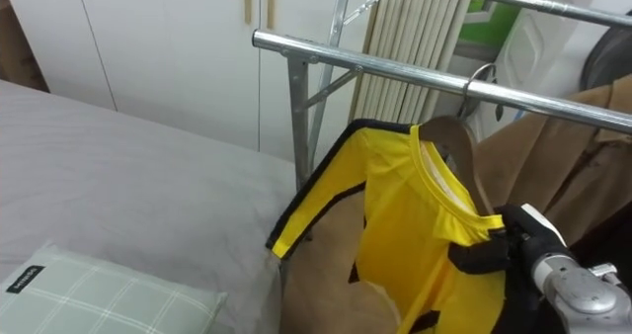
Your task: Hang clothes
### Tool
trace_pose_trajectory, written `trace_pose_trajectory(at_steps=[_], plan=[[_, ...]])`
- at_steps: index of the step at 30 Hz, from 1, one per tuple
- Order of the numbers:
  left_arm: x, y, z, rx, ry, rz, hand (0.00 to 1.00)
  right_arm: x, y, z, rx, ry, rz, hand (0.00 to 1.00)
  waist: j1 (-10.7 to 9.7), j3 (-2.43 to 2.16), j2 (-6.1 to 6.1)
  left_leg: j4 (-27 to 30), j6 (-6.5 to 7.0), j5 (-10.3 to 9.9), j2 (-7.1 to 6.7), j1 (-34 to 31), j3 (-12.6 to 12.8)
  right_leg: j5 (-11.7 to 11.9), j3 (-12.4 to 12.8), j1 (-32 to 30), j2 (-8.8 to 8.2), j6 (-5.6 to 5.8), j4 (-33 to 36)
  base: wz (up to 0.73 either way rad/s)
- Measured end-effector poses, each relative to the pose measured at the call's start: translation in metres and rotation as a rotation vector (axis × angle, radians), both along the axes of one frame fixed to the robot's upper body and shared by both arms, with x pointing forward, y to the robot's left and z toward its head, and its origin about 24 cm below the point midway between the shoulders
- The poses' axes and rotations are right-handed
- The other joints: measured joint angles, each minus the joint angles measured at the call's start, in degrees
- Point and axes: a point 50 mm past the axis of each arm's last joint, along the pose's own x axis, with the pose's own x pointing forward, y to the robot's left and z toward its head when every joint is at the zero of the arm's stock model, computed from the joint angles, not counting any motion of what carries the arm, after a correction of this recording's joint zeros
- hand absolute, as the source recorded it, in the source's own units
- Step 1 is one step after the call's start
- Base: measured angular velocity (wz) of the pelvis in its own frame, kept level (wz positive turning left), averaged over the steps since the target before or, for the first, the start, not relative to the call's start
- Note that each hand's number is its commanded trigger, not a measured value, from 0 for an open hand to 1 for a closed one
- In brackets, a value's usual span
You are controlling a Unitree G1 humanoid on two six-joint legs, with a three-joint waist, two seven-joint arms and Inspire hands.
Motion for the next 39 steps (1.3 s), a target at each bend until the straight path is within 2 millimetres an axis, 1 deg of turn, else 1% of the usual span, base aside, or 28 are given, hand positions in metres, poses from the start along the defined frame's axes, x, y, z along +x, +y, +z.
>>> trace_pose_trajectory(at_steps=[10, 18, 22, 26, 28, 30, 35, 36, 37, 38, 39], plan=[[0.000, 0.000, 0.000, 0.000, 0.000, 0.000, 0.00, -0.001, 0.000, -0.002, 0.004, 0.009, 0.001, 1.00, 0.0, 0.01, 0.00, -0.1, 0.00, 0.0, 0.00, -0.1, 0.0, 0.0, 0.0, 0.1, 0.00, 0.00, -0.2, 0.00], [0.000, 0.000, 0.000, 0.001, -0.001, -0.001, 0.00, -0.006, -0.003, -0.014, 0.032, 0.059, -0.020, 1.00, 0.1, 0.09, 0.11, -0.2, -0.03, 0.0, 0.07, 0.1, -0.1, 0.0, -0.2, 0.0, 0.02, 0.00, -0.3, 0.00], [0.002, 0.001, 0.000, 0.002, -0.007, -0.001, 0.00, -0.008, -0.004, -0.020, 0.059, 0.060, -0.032, 1.00, 0.7, 0.20, 0.26, -0.2, -0.05, 0.0, 0.07, 0.5, 0.0, -0.1, -0.1, 0.2, 0.07, -0.08, -0.3, 0.00], [0.002, 0.001, 0.000, 0.002, -0.010, 0.004, 0.00, -0.007, 0.004, -0.024, 0.081, 0.054, -0.021, 1.00, 0.9, 0.23, 0.27, -0.2, -0.06, -0.1, 0.10, 0.6, 0.2, -0.1, 0.0, 0.2, 0.07, -0.09, -0.4, -0.01], [0.002, 0.000, 0.000, 0.000, -0.016, 0.015, 0.00, -0.006, 0.010, -0.026, 0.076, 0.063, 0.004, 1.00, 1.1, 0.34, 0.43, -0.3, -0.09, -0.1, 0.15, 0.8, 0.5, -0.1, 0.1, 0.3, 0.08, -0.09, -0.3, -0.05], [0.002, 0.000, 0.000, -0.001, -0.020, 0.027, 0.00, -0.005, 0.013, -0.027, 0.072, 0.067, 0.017, 1.00, 1.1, 0.36, 0.45, -0.3, -0.09, -0.1, 0.16, 0.8, 0.5, -0.1, 0.1, 0.2, 0.08, -0.09, -0.3, 0.00], [0.002, 0.000, 0.000, -0.001, -0.021, 0.030, 0.00, -0.005, 0.012, -0.027, 0.068, 0.063, 0.012, 1.00, 1.2, 0.42, 0.54, -0.5, -0.09, -0.1, 0.17, 0.8, 0.6, -0.1, 0.1, 0.2, 0.14, -0.09, -0.3, 0.00], [0.002, 0.000, 0.000, -0.001, -0.021, 0.028, 0.00, -0.005, 0.012, -0.027, 0.065, 0.061, 0.009, 0.75, 1.2, 0.42, 0.54, -0.6, -0.11, 0.0, 0.17, 0.8, 0.6, -0.1, 0.1, 0.2, 0.16, -0.09, -0.3, 0.00], [0.002, 0.000, 0.000, -0.002, -0.019, 0.023, 0.00, -0.005, 0.013, -0.028, 0.059, 0.061, 0.006, 0.62, 1.2, 0.41, 0.53, -0.7, -0.15, 0.0, 0.16, 0.9, 0.6, -0.1, 0.1, 0.2, 0.17, -0.09, -0.3, 0.00], [0.002, 0.000, 0.000, -0.002, -0.018, 0.021, 0.00, -0.005, 0.013, -0.028, 0.058, 0.060, 0.004, 0.22, 1.2, 0.41, 0.53, -0.8, -0.17, 0.0, 0.16, 0.9, 0.6, -0.1, 0.1, 0.2, 0.17, -0.09, -0.3, 0.00], [0.003, 0.000, 0.000, -0.003, -0.017, 0.015, 0.00, -0.005, 0.013, -0.028, 0.056, 0.059, -0.001, 0.00, 1.2, 0.41, 0.53, -0.9, -0.17, 0.0, 0.15, 0.9, 0.6, -0.1, 0.1, 0.2, 0.18, -0.10, -0.3, 0.00]])
